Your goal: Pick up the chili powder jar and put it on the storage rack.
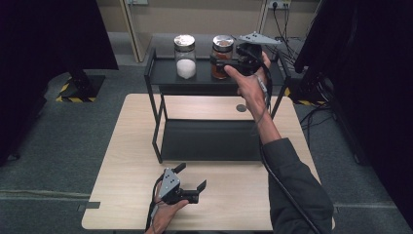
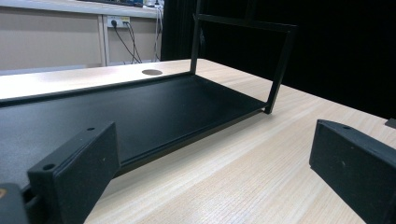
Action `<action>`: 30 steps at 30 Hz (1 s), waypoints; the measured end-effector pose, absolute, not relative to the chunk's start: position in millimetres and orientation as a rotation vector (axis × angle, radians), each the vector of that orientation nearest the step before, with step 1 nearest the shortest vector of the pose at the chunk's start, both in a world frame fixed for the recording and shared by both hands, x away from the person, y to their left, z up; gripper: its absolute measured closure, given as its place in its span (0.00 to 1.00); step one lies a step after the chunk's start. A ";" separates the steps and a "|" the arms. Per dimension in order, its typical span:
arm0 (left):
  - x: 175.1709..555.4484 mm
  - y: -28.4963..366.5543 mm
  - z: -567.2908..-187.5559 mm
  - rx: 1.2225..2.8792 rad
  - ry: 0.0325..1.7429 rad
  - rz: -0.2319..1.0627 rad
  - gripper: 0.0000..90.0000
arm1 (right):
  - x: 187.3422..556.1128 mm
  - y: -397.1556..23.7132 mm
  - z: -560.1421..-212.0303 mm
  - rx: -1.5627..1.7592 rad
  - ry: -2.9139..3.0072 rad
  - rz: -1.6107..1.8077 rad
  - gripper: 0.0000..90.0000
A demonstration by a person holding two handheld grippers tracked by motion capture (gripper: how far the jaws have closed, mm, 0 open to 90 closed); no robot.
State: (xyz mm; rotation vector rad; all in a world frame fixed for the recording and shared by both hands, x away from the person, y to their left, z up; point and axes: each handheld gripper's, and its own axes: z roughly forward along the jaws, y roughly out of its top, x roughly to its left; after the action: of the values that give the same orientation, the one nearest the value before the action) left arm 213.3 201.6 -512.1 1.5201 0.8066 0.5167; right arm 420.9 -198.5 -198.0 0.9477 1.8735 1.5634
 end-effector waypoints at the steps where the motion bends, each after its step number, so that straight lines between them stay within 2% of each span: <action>1: 213.2 201.5 -512.1 1.520 0.807 0.516 0.01 | 419.8 -200.3 -198.6 0.949 1.871 1.572 0.01; 11: 213.3 201.7 -512.0 1.523 0.802 0.520 0.01 | 403.4 -218.7 -201.1 0.892 1.890 1.619 0.01; 30: 213.0 201.5 -512.1 1.522 0.804 0.523 0.01 | 352.0 -251.5 -234.7 0.774 1.870 1.737 0.00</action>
State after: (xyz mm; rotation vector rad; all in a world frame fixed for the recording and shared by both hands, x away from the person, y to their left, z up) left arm 213.0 201.5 -512.1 1.5219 0.8041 0.5227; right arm 352.0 -251.5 -234.7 0.7736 1.8703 1.7371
